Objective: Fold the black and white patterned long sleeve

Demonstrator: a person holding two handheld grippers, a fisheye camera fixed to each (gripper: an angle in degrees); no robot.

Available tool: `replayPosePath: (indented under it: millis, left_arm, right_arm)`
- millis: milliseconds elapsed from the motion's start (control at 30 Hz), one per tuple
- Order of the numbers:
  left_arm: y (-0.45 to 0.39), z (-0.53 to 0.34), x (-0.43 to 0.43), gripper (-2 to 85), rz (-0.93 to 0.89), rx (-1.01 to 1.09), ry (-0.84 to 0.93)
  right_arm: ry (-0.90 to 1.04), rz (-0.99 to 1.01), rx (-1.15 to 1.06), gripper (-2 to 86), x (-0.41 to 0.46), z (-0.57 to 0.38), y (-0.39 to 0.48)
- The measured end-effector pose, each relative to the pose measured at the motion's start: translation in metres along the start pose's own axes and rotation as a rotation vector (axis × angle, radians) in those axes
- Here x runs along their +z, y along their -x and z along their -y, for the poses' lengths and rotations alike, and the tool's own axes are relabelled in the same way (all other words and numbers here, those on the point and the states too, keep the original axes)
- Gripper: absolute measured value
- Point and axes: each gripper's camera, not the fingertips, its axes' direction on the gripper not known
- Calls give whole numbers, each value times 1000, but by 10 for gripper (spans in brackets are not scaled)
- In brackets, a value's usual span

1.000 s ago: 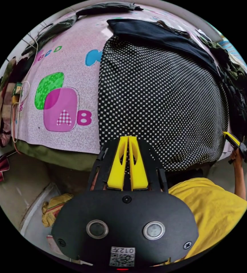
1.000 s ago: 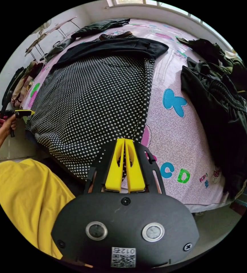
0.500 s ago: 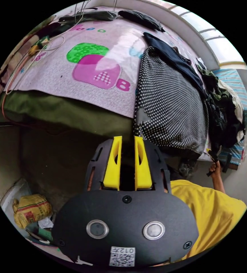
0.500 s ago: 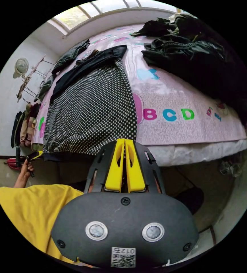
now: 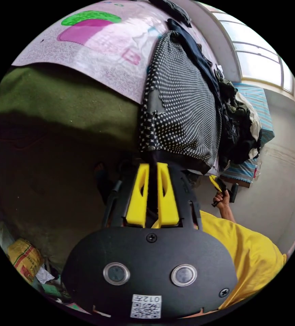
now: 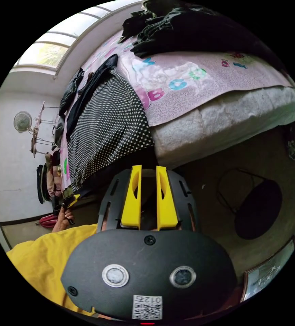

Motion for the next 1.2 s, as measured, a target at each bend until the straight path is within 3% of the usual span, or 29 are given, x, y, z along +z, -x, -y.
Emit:
replayPosePath:
  millis: [367, 667, 1033, 1200]
  left_arm:
    - [-25, -37, -50, 1, -128, 72, -17]
    - [-54, -50, -63, 0, -77, 114, 28]
    - [-63, -69, -96, 0, -111, 140, 14]
    - [-66, -82, -117, 0, -211, 138, -29]
  right_arm:
    - [42, 100, -8, 90, 35, 12, -81]
    - [98, 141, -61, 42, 67, 21, -120]
    - [71, 288, -133, 5, 24, 11, -181]
    - [59, 393, -188, 3, -1, 12, -191]
